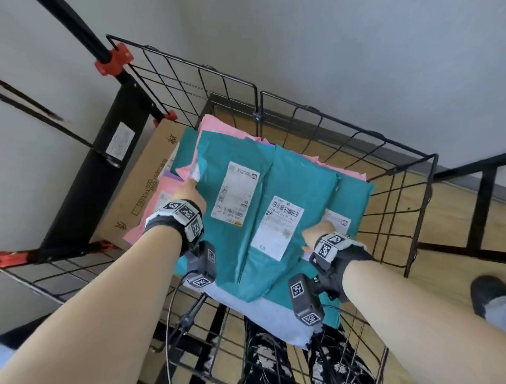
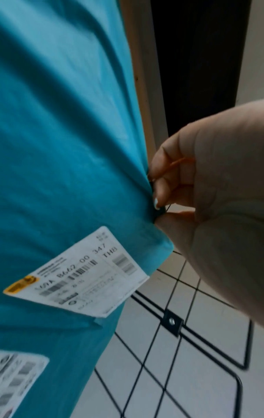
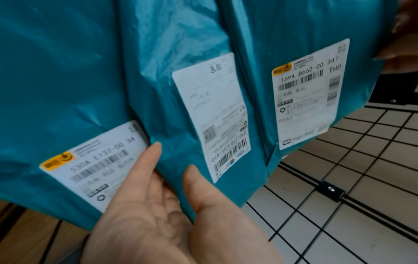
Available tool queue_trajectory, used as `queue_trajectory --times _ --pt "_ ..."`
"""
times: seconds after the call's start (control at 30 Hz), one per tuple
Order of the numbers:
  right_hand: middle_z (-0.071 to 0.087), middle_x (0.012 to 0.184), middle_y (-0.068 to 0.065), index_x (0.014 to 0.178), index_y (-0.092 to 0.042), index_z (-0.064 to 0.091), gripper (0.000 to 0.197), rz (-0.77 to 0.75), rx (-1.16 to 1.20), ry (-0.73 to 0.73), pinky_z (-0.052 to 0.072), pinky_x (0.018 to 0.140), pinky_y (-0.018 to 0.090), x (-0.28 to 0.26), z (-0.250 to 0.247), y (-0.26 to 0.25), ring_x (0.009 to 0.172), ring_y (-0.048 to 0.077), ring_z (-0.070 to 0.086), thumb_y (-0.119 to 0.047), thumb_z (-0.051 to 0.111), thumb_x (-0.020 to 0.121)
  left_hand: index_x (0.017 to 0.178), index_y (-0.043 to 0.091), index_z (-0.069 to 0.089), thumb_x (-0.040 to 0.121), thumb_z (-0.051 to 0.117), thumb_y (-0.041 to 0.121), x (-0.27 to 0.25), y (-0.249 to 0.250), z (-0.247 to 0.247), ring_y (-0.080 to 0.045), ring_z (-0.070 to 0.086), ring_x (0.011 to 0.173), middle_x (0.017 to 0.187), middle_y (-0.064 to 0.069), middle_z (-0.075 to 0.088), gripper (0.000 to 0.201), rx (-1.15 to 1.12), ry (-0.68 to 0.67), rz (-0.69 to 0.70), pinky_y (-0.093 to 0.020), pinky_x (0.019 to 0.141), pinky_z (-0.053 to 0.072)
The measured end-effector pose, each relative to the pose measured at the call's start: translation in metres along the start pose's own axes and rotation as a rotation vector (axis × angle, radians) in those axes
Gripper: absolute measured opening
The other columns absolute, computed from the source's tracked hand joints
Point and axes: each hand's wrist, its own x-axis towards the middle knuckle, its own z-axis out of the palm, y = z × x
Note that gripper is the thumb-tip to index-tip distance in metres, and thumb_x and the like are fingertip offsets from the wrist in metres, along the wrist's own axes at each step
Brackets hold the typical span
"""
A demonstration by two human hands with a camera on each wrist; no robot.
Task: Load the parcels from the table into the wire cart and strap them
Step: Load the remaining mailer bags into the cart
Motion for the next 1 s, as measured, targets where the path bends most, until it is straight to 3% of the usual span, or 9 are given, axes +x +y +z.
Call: queue_trajectory --times 0.07,0.13,0.2,0.27,0.37,0.5,0.83,0.93,1.0 --pt "0.039 0.137 0.018 0.134 -0.003 0.037 0.048 0.006 -0.079 0.154 0.042 0.102 0.037 0.001 0.002 -0.004 0.124 0.033 0.044 -0.013 0.055 0.09 0.138 0.007 0.041 0.094 0.048 0.013 0.005 -0.003 -0.001 -0.011 0.039 0.061 0.071 0.007 0.034 0.045 -0.003 0.022 -0.025 -0.018 0.051 0.025" --pt "0.024 0.143 0.017 0.144 -0.013 0.022 0.071 -0.093 -0.212 0.291 0.037 0.103 0.039 -0.002 0.004 -0.008 0.13 0.034 0.03 -0.016 0.062 0.085 0.144 0.007 0.03 0.094 0.051 0.018 0.004 -0.001 0.005 -0.023 0.058 0.086 0.104 -0.007 0.055 0.055 -0.014 0.015 -0.025 -0.025 0.062 0.042" --pt "0.006 0.152 0.015 0.15 -0.026 0.009 0.088 -0.335 -0.434 0.273 0.027 0.111 0.042 -0.011 0.006 -0.014 0.139 0.036 0.013 -0.03 0.067 0.083 0.149 0.011 0.017 0.092 0.056 0.017 -0.002 0.003 0.016 -0.035 0.046 0.123 0.143 -0.019 0.035 0.069 0.001 -0.056 0.059 -0.04 0.092 0.044" --pt "-0.011 0.157 0.013 0.15 -0.037 0.0 0.095 -0.448 -0.63 0.187 0.014 0.116 0.048 -0.01 0.014 -0.016 0.144 0.039 -0.003 -0.042 0.067 0.082 0.151 0.028 0.009 0.087 0.064 0.025 -0.009 0.007 0.026 -0.036 0.026 0.139 0.156 -0.013 0.01 0.084 0.142 -0.14 0.168 -0.046 0.109 0.033" --pt "-0.026 0.155 0.012 0.147 -0.045 -0.008 0.101 -0.447 -0.779 0.109 0.005 0.116 0.056 -0.002 0.02 -0.018 0.142 0.042 -0.02 -0.046 0.067 0.081 0.147 0.045 -0.005 0.079 0.073 0.036 -0.013 0.01 0.042 -0.036 0.002 0.145 0.157 -0.008 -0.016 0.103 0.376 -0.273 0.253 -0.049 0.11 0.031" --pt "-0.032 0.152 0.012 0.146 -0.048 -0.009 0.098 -0.479 -0.824 0.094 0.004 0.115 0.059 0.016 0.023 -0.008 0.14 0.041 -0.026 -0.033 0.066 0.086 0.143 0.045 -0.021 0.075 0.076 0.039 -0.005 0.011 0.063 -0.036 -0.01 0.145 0.154 -0.01 -0.027 0.118 0.554 -0.303 0.281 -0.052 0.107 0.035" --pt "-0.037 0.15 0.012 0.145 -0.049 -0.013 0.1 -0.449 -0.875 0.063 0.004 0.115 0.06 0.022 0.025 -0.013 0.139 0.041 -0.029 -0.023 0.065 0.087 0.145 0.035 -0.024 0.076 0.075 0.042 -0.005 0.023 0.072 -0.04 -0.002 0.145 0.156 -0.019 -0.018 0.12 0.699 -0.256 0.255 -0.059 0.109 0.026" --pt "-0.032 0.152 0.012 0.146 -0.048 -0.008 0.098 -0.431 -0.866 0.02 0.007 0.115 0.059 0.013 0.018 -0.021 0.14 0.041 -0.025 -0.023 0.065 0.085 0.148 0.034 -0.015 0.074 0.076 0.042 -0.015 0.026 0.063 -0.037 0.012 0.143 0.157 -0.016 -0.007 0.117 0.67 -0.274 0.257 -0.058 0.105 0.032" --pt "-0.022 0.156 0.011 0.148 -0.045 0.003 0.085 -0.426 -0.808 0.022 0.009 0.116 0.054 0.004 0.012 -0.026 0.143 0.039 -0.016 -0.029 0.061 0.088 0.15 0.031 -0.004 0.075 0.075 0.042 -0.024 0.025 0.054 -0.034 0.025 0.138 0.157 -0.011 0.005 0.109 0.635 -0.252 0.285 -0.053 0.1 0.038"
